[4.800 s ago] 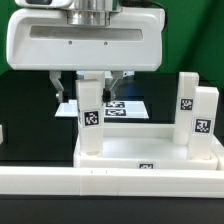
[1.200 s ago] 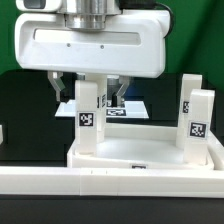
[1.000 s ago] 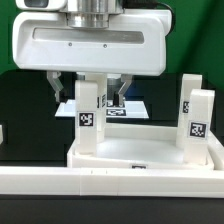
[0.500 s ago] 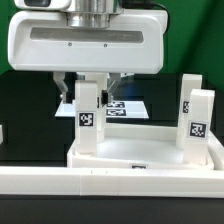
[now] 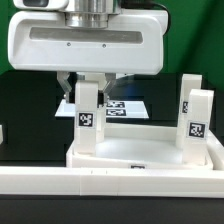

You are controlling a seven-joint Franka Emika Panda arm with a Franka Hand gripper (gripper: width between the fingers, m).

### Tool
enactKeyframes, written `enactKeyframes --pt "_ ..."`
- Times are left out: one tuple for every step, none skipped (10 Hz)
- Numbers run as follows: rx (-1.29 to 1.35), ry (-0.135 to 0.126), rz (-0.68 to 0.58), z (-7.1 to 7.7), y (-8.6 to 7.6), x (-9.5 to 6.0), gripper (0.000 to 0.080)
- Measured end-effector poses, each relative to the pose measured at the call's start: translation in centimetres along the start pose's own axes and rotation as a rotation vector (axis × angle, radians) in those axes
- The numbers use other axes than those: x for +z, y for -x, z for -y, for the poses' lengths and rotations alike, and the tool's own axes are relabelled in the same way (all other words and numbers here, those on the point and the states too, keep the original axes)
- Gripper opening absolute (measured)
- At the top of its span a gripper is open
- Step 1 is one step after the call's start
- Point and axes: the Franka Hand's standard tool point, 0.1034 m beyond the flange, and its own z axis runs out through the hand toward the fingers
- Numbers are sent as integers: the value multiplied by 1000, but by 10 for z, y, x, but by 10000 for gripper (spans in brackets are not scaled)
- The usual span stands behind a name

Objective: Assemble desk

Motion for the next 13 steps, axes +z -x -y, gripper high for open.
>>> enactKeyframes --pt "128 -12 1 -5 -1 1 288" --pt "264 -27 1 -8 -2 1 288" --pt "363 -29 0 -8 -2 2 289" --pt "426 -29 0 -8 -2 2 290" --pt "536 -28 1 -8 -2 2 290" --pt "625 -29 3 -8 -2 2 291" --pt "742 -30 6 -8 -2 2 291" --pt "833 -28 13 -8 -1 2 291" --pt "921 -27 17 -8 -1 2 291" --pt "1062 -25 19 -7 -1 3 291" --pt "1140 -27 20 -7 -1 3 291" --pt "1220 -31 23 -7 -1 3 291" --pt "1255 -31 24 -7 -1 3 291"
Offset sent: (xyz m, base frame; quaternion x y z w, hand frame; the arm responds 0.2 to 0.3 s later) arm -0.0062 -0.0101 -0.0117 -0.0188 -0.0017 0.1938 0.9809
